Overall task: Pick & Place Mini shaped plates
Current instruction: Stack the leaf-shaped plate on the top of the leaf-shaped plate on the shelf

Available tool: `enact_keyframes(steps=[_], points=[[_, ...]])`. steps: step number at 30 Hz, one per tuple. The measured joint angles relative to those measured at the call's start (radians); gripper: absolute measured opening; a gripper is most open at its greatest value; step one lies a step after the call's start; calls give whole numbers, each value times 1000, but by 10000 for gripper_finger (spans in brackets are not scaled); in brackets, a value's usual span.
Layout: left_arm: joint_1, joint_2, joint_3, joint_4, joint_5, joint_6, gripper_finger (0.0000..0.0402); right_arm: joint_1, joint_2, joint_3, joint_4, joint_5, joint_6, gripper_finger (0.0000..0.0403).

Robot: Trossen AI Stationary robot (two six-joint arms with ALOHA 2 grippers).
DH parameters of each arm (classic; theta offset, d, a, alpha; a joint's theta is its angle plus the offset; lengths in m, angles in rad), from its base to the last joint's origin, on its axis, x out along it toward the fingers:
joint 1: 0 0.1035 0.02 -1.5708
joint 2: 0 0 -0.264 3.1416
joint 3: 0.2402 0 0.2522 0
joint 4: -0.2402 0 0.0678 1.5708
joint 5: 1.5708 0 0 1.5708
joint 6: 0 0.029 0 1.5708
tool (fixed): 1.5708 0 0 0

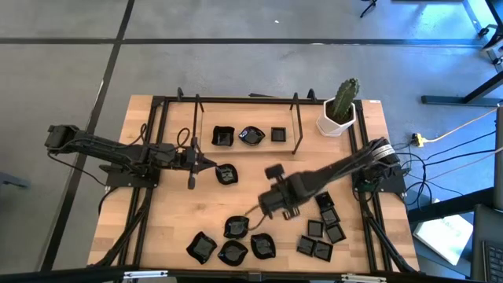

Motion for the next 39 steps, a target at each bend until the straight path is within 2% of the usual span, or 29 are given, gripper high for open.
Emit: enact_keyframes(steps=[5, 7, 13, 17, 20, 22, 32, 39], points=[[0, 0, 0, -9, 0, 1, 6, -132, -1, 111, 17, 122, -328, 2], [0, 0, 0, -15, 0, 1, 7, -201, -1, 139, 64, 138, -455, 2], [0, 0, 0, -16, -1, 27, 10, -404, -1, 197, 238, 97, -772, 1], [0, 0, 0, -16, -4, 28, 6, -502, 3, 214, 240, 16, -928, 1], [0, 0, 0, -16, -7, 42, 7, -548, 18, 210, 240, -81, -980, 1], [0, 0, 0, -16, -7, 65, 9, -561, 40, 209, 245, -105, -993, 1], [0, 0, 0, -16, -7, 56, 4, -570, 160, 208, 291, -4, -1084, 1], [0, 0, 0, -16, -7, 54, 8, -587, 167, 208, 302, -16, -1117, 2]])
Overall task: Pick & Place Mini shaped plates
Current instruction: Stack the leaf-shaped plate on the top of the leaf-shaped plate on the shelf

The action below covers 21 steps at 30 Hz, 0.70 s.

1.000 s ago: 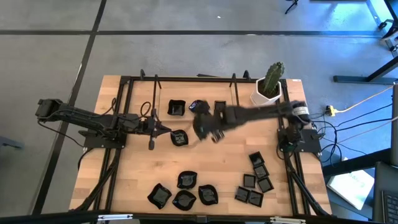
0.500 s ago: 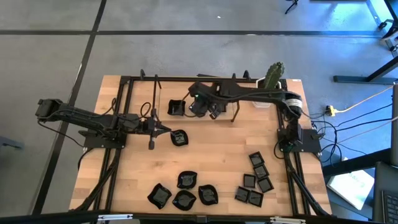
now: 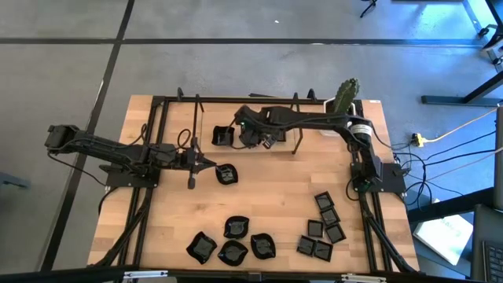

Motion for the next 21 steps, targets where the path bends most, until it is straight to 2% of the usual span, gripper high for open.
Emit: enact_keyframes(steps=[13, 21], points=[[0, 0, 0, 0, 0, 0, 7, -19, 0, 0, 46, 7, -1, 71], [0, 0, 0, 0, 0, 0, 4, -19, 0, 0, 67, 14, 5, 77]])
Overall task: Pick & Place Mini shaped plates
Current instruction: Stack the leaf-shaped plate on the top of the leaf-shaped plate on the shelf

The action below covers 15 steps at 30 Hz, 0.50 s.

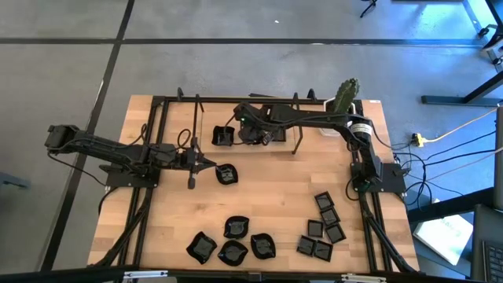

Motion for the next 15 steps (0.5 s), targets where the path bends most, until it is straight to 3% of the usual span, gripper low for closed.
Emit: enact_keyframes(steps=[7, 15], points=[[0, 0, 0, 0, 0, 0, 8, 0, 0, 0, 56, -129, 63, 55], [0, 0, 0, 0, 0, 0, 4, -7, 46, 0, 51, -155, 90, 18]])
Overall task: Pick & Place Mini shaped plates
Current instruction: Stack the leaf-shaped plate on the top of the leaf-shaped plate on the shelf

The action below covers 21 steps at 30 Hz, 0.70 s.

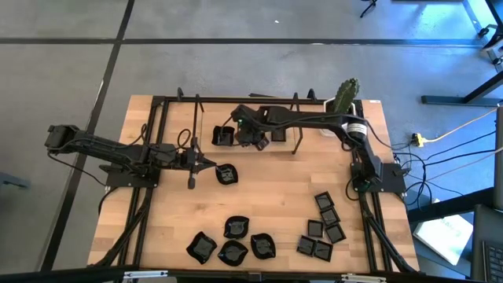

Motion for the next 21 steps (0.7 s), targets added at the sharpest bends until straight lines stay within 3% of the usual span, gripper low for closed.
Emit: enact_keyframes(steps=[16, 21], points=[[0, 0, 0, -7, 0, 0, 5, 11, 18, 0, -120, -64, 45, 9], [0, 0, 0, -7, 0, 0, 8, 13, 16, 9, -111, -29, 42, 6]])
